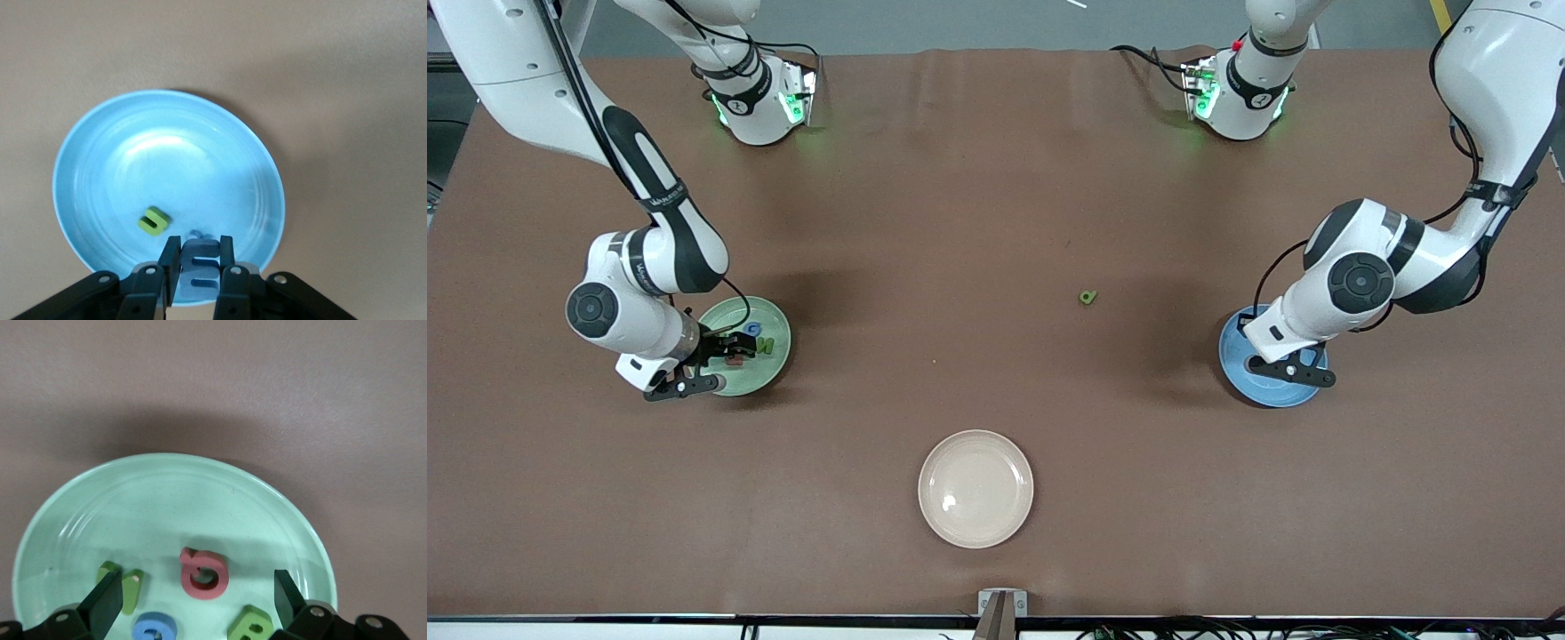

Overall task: Sort upper and lower case letters into plates
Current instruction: 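Withdraw the right arm to rest while the left gripper releases the E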

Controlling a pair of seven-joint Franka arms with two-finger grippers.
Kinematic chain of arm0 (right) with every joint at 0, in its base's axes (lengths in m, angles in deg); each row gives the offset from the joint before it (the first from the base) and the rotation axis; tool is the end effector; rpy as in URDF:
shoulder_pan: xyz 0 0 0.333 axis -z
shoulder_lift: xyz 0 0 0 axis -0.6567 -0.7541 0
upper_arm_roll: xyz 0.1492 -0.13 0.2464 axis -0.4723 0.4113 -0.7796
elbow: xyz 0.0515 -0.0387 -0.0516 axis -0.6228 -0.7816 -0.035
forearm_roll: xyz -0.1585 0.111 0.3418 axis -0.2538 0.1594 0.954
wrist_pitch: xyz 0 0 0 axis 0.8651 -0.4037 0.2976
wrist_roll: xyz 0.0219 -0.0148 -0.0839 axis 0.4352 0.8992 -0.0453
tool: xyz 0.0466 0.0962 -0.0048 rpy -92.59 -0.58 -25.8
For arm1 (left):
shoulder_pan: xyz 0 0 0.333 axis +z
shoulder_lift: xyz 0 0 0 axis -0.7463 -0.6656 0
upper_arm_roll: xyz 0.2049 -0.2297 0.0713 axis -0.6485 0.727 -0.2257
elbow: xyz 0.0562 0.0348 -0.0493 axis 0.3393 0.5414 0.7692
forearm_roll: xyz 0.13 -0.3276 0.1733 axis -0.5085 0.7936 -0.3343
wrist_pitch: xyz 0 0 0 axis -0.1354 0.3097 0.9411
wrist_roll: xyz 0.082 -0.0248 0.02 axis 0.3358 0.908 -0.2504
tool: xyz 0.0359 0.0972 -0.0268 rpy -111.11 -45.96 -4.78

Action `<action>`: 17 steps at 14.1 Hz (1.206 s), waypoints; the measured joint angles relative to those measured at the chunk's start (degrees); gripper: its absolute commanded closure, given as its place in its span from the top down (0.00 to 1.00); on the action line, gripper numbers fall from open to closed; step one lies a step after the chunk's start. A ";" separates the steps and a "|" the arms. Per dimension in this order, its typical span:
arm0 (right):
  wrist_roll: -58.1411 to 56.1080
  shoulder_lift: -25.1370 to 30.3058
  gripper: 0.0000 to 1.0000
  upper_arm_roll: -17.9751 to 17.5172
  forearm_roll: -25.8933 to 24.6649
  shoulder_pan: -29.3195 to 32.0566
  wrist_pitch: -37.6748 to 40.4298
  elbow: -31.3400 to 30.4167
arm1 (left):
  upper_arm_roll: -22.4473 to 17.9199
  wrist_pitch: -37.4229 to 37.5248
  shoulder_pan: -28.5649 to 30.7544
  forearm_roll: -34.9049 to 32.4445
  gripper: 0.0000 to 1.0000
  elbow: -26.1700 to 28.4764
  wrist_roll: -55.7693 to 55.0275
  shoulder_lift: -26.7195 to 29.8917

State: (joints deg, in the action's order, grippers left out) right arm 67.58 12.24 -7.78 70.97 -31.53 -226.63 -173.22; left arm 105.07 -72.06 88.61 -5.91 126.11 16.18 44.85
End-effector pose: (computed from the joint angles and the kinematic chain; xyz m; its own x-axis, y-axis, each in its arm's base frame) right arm 0.5851 0.0134 0.2067 0.9782 0.1831 -0.0979 0.1803 -0.9829 -0.0373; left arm 0.5764 -0.0862 0.2581 0.9569 -0.2670 -0.1138 -0.2781 -0.9557 -0.0961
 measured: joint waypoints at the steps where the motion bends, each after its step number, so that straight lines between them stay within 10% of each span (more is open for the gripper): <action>1: 0.01 1.09 1.00 -0.35 0.00 -0.01 3.08 1.26 | -0.23 -0.76 0.06 -1.98 0.07 0.00 -0.10 -0.54; 11: 3.03 7.23 1.00 -0.38 2.02 0.37 41.10 25.07 | -4.44 -10.15 1.10 -5.71 0.08 -0.15 -0.24 -8.47; 17: 3.03 7.24 1.00 -0.22 1.90 1.56 50.58 36.20 | -5.97 -10.73 -0.26 -6.57 0.20 -0.21 -0.28 -8.76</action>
State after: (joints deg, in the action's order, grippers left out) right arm 70.61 19.48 -8.00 72.87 -29.97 -176.05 -137.03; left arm 99.11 -82.79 88.35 -12.48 125.90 15.90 36.08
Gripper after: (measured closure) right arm 0.000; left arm 0.727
